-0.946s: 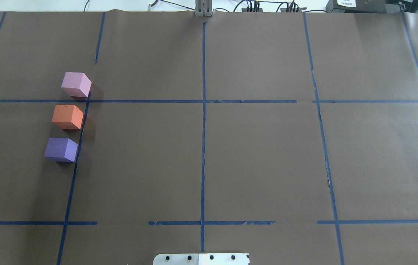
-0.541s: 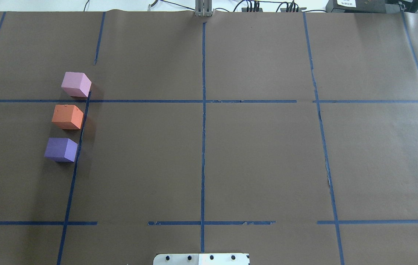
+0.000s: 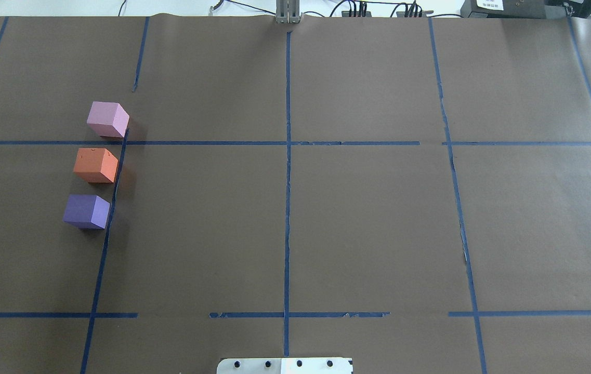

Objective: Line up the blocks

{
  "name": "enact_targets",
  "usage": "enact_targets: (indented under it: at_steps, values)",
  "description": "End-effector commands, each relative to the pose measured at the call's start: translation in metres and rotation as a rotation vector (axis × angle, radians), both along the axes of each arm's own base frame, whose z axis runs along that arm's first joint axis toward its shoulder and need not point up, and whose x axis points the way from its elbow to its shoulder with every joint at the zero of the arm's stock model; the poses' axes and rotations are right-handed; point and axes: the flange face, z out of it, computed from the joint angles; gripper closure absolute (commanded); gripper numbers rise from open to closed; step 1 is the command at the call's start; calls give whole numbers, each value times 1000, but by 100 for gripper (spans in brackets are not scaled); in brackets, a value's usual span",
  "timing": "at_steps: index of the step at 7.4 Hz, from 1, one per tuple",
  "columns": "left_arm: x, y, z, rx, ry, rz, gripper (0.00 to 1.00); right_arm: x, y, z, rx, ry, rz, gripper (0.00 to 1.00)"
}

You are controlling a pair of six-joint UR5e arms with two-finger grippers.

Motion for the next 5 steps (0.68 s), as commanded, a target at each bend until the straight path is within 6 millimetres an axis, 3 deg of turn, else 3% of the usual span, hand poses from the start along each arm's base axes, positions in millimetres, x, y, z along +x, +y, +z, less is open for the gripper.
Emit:
enact_targets:
  at_steps: [1,4,5]
  values:
    - [-25,-8,-3,-9,-19,-9,0,0,0,0,0,0,0,0]
    - [-25,-23,-6,-10,-8,-26,0,0,0,0,0,0,0,0]
    - [-25,-25,8,9,-9,-31,0,0,0,0,0,0,0,0]
